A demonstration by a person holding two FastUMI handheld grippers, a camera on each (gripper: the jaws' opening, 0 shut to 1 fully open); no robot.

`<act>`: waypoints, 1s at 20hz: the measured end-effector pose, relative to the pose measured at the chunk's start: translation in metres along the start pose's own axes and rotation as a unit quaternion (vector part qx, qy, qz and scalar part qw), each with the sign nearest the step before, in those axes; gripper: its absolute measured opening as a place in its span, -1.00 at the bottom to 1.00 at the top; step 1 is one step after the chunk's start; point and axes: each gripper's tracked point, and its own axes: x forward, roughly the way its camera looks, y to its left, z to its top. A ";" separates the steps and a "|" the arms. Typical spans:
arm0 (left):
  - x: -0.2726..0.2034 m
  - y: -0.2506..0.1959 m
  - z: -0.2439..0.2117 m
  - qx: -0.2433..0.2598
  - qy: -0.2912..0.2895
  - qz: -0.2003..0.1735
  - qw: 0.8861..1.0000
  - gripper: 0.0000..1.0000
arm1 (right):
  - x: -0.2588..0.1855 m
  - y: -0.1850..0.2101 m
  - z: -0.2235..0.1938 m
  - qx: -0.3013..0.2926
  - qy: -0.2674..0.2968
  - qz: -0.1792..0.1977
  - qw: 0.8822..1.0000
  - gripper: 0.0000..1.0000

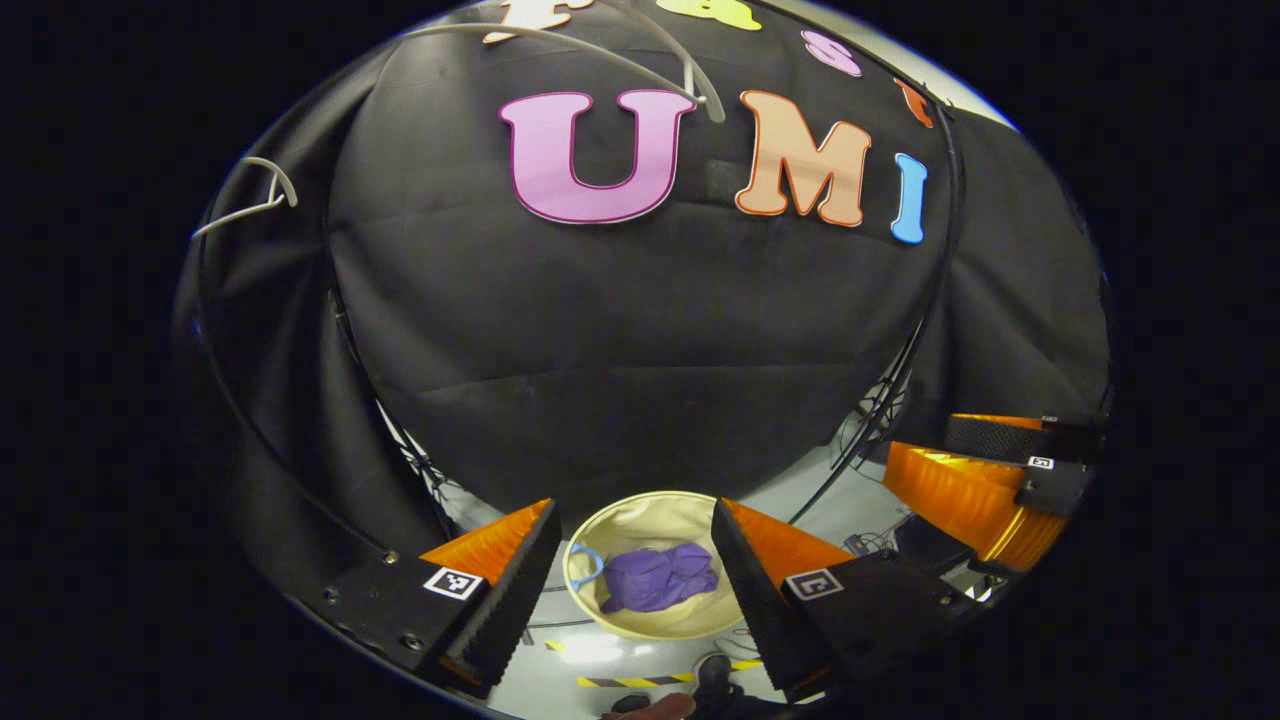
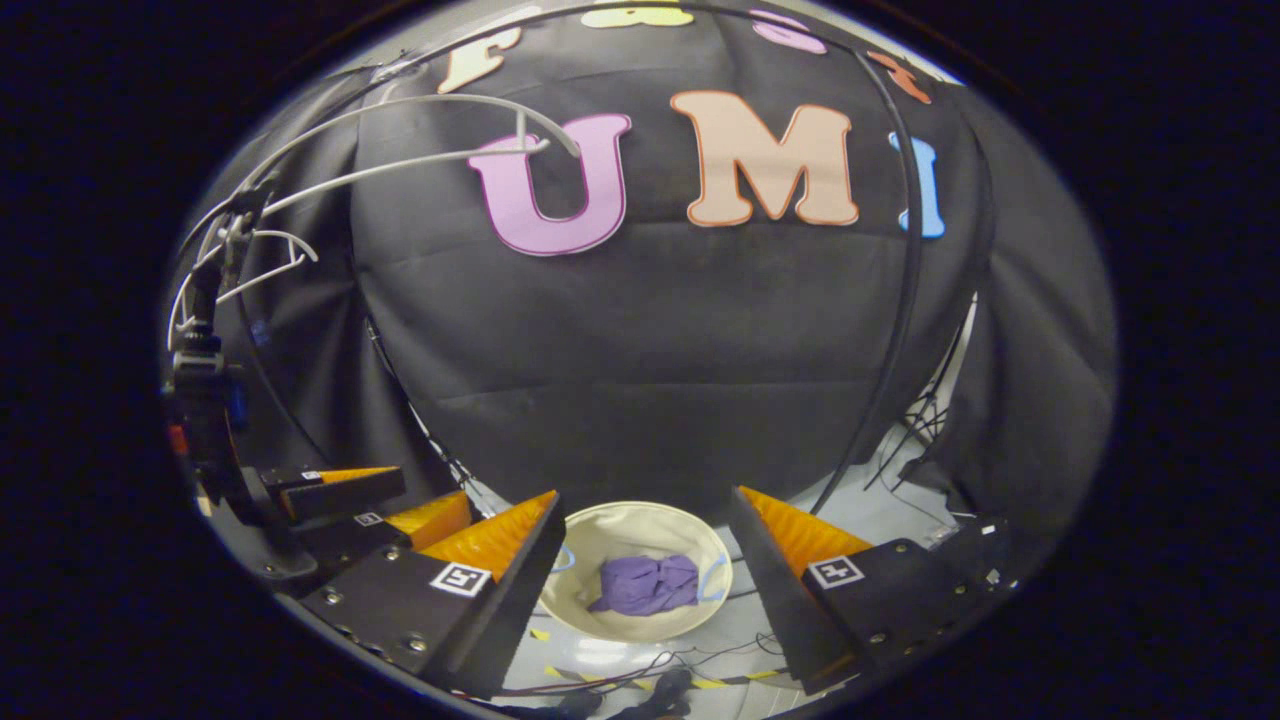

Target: Grasp the clothes on the hanger with both hands and then place them into the laundry hamper below.

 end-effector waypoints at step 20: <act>-0.151 -0.021 0.118 0.041 -0.108 -0.039 0.993 0.88 | -0.180 0.002 0.107 0.052 -0.139 -0.033 0.988 0.97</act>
